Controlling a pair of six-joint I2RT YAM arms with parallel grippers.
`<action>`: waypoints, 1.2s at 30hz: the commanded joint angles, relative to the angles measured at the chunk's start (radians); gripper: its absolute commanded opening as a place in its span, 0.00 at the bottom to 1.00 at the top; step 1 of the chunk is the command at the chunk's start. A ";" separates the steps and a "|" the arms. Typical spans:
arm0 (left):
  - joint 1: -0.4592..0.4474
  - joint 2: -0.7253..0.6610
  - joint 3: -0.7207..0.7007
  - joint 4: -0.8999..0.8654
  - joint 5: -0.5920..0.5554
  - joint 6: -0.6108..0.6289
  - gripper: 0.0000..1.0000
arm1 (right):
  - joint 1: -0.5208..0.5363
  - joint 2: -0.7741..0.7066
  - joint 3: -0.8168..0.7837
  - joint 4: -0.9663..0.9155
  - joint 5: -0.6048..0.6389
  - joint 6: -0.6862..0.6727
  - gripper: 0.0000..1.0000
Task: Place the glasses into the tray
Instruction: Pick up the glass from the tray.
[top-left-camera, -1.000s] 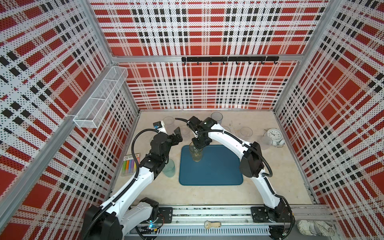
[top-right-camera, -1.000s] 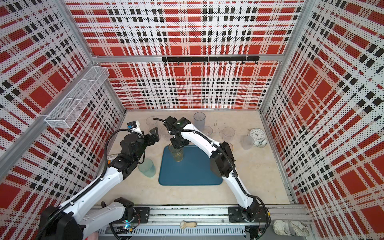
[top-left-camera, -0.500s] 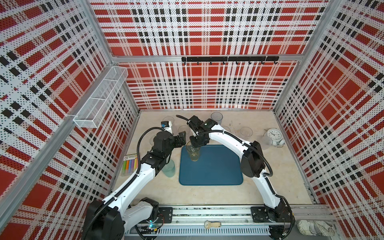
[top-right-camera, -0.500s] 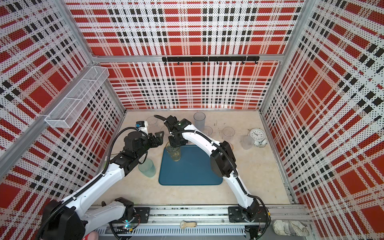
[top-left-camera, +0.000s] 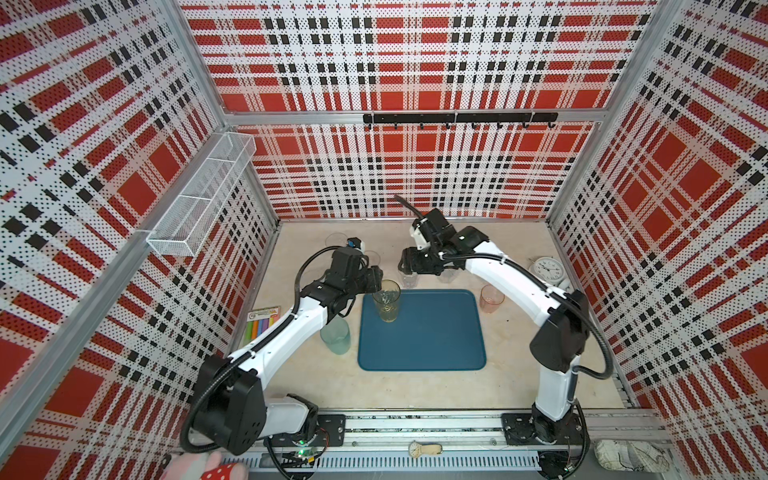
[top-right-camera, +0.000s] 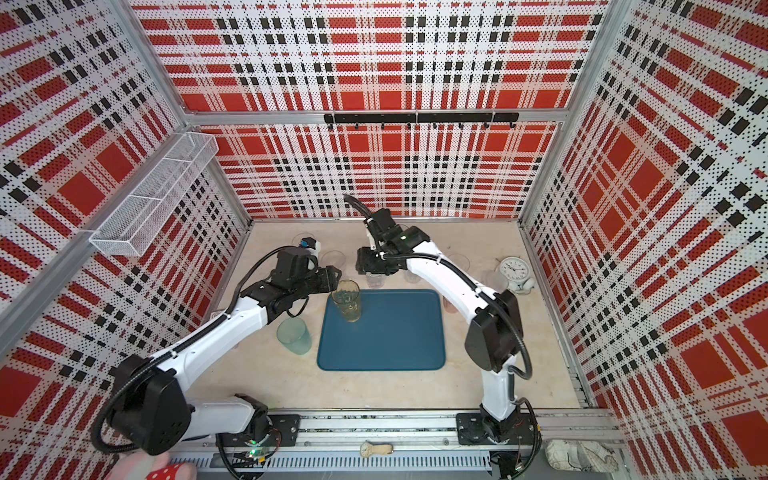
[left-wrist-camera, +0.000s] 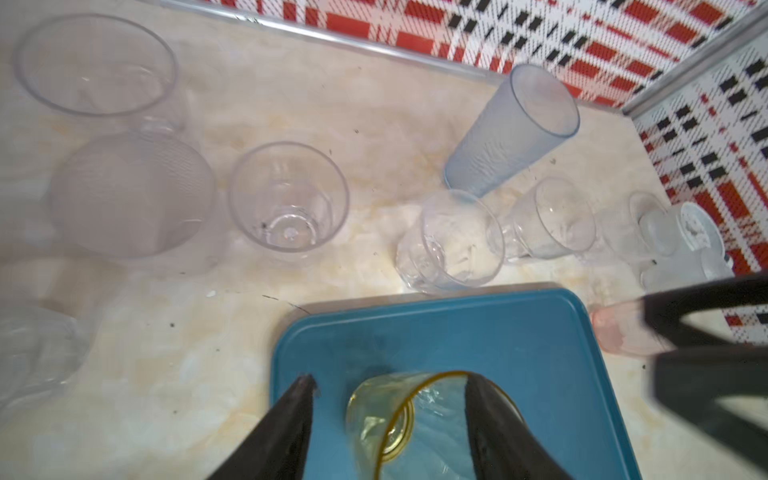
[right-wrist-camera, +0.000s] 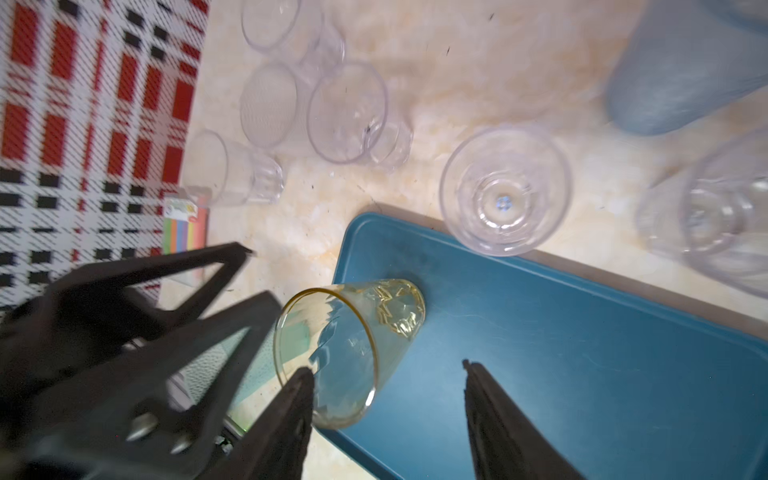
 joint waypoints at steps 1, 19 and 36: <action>-0.010 0.054 0.063 -0.110 0.007 0.020 0.55 | -0.025 -0.072 -0.087 0.092 0.023 0.029 0.61; -0.027 0.035 0.100 -0.286 -0.025 0.075 0.51 | -0.036 -0.101 -0.244 0.194 0.038 0.027 0.61; -0.083 0.107 0.131 -0.270 -0.190 0.101 0.20 | -0.043 -0.096 -0.325 0.283 -0.037 0.084 0.62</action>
